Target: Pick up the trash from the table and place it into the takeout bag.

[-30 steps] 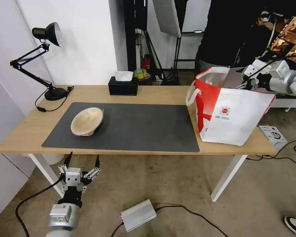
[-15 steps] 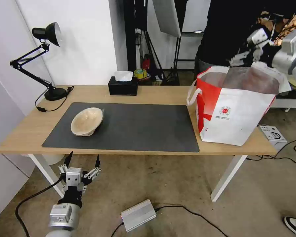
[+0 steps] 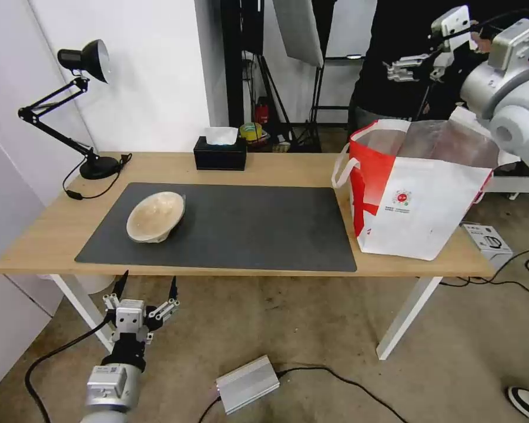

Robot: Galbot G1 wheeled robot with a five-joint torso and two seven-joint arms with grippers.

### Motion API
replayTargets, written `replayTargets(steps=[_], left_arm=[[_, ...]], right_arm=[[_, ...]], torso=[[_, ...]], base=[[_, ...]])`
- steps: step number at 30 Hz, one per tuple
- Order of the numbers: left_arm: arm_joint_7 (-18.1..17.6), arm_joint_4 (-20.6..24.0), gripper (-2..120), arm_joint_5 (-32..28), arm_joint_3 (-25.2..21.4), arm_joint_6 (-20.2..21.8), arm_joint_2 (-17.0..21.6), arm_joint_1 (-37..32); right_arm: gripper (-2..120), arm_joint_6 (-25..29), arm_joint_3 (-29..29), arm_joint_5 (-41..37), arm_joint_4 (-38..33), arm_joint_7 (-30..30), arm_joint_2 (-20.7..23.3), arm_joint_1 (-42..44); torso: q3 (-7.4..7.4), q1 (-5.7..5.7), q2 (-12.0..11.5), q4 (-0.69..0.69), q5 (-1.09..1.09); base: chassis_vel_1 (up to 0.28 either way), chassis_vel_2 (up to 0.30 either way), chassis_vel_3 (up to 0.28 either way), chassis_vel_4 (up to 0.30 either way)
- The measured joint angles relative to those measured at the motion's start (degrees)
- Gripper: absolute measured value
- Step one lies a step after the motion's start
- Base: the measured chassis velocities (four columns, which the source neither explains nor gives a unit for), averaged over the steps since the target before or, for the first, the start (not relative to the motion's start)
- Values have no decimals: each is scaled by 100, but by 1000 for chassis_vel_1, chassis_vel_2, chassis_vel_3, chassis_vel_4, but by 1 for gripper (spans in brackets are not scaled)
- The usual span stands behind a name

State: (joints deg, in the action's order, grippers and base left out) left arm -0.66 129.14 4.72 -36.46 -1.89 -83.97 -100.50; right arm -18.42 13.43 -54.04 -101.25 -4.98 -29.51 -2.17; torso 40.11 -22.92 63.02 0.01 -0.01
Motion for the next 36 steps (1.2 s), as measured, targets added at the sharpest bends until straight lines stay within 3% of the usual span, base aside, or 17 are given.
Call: replayTargets(steps=[7, 17, 20, 29, 36], left_arm=[[-2, -34, 100, -1, -7, 0, -36, 2], [-5, -89, 100, 10, -33, -81, -102, -3], [-7, -69, 100, 15, -83, -94, -168, -56], [-19, -10, 100, 98, -121, -130, -279, -117], [-19, -14, 100, 115, -100, -130, -301, -116]], right_arm=[[100, -237, -865, -394, -955, -906, 295, 1127], [100, -24, -2506, 189, -1637, -1446, 596, 3223], [100, 114, -3062, 556, -1837, -1533, 474, 4134], [100, 289, -4012, 987, -2525, -1854, -67, 5786], [100, 450, -4435, 1323, -2881, -1938, -532, 6876]], torso=[[0, 0, 0, -1, 1], [-1, 0, 1, -2, 0], [0, 0, 0, -2, 2], [0, 1, 0, -2, 0], [0, 0, 1, -2, 1]], base=[[0, 0, 0, 0], [0, 0, 0, 0], [0, 0, 0, 0], [0, 0, 0, 0], [0, 0, 0, 0]])
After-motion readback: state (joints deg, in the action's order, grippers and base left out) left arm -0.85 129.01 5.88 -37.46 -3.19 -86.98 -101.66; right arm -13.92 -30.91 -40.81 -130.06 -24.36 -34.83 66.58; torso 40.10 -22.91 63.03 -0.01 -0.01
